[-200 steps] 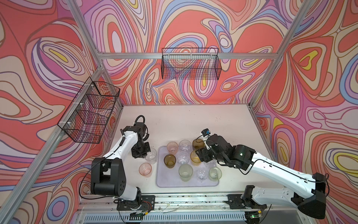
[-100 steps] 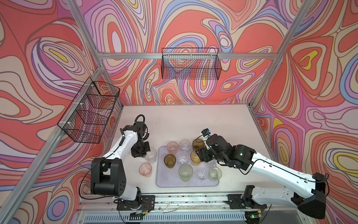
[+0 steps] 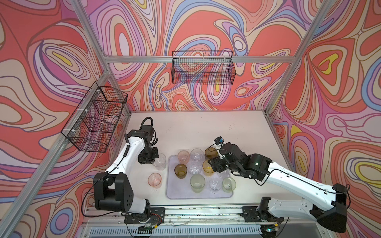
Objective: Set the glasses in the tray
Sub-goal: 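Close the left gripper on the clear tumbler's rim and lift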
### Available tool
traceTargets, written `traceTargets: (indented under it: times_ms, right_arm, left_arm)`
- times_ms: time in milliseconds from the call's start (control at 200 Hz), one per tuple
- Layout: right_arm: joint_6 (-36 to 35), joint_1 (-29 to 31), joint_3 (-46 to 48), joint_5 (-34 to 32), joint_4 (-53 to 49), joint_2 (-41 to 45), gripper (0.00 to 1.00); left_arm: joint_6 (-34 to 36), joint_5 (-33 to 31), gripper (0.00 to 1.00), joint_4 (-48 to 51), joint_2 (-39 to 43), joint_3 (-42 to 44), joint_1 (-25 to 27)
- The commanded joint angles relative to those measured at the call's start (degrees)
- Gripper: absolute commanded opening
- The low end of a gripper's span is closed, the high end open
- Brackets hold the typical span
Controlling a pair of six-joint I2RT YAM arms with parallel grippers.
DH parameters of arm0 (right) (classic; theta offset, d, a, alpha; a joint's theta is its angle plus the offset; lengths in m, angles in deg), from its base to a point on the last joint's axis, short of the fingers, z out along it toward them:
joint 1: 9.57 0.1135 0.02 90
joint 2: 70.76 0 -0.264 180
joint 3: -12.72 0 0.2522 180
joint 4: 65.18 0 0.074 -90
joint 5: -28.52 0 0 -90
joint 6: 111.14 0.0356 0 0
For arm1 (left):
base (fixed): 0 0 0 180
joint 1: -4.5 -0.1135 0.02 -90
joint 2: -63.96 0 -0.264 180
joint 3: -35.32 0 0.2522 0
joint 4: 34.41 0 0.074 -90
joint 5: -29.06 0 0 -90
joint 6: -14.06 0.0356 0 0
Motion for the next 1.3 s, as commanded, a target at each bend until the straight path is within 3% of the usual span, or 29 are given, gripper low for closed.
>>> traceTargets:
  times_ms: [0,526,1297]
  right_arm:
    - [-0.3,-0.3,0.0,-0.1,0.1,0.2,0.77]
    - [-0.4,-0.2,0.8,0.2,1.1,1.2,0.76]
    - [-0.6,-0.3,0.3,0.5,1.4,1.1,0.76]
  left_arm:
    - [1.0,0.2,0.02,4.9,2.1,-2.5,-0.3]
    - [2.7,2.0,0.01,11.8,5.4,-6.7,0.5]
    - [-2.0,2.3,0.01,17.6,8.8,-7.5,10.8]
